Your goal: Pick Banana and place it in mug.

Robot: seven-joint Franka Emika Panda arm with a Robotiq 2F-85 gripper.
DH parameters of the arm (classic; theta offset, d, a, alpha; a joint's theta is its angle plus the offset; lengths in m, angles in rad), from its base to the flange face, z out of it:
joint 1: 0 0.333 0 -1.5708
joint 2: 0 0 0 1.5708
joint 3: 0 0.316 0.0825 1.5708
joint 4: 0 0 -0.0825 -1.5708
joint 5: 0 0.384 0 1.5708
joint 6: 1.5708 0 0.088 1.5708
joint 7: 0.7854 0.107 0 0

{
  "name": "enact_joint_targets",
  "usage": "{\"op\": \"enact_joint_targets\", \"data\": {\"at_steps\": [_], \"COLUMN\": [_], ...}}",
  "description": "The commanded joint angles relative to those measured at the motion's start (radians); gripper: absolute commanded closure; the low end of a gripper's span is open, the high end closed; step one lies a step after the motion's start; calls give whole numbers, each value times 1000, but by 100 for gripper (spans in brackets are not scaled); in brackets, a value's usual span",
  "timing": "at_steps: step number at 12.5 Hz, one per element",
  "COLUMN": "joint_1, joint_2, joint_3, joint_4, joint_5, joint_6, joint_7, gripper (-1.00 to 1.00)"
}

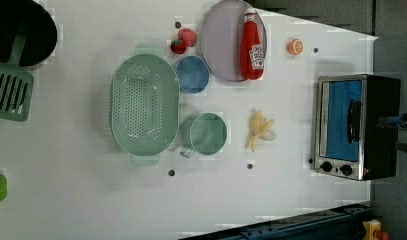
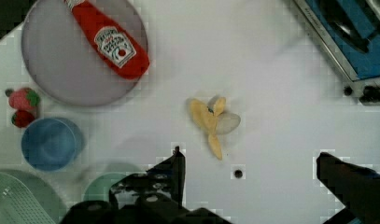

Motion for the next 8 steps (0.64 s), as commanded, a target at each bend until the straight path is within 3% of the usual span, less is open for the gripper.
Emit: {"op": "enact_joint_targets", "data": {"at_steps": [1, 4, 8], "joint_1": [-15, -15, -15], "joint_2": [145, 258, 418], "joint_3": [-12, -12, -8], "joint_4": [-72, -97, -133], "joint_5": [14, 14, 14], "joint_6": [106, 212, 356], "joint_7": [-266, -437, -858], "gripper": [-100, -100, -100]}}
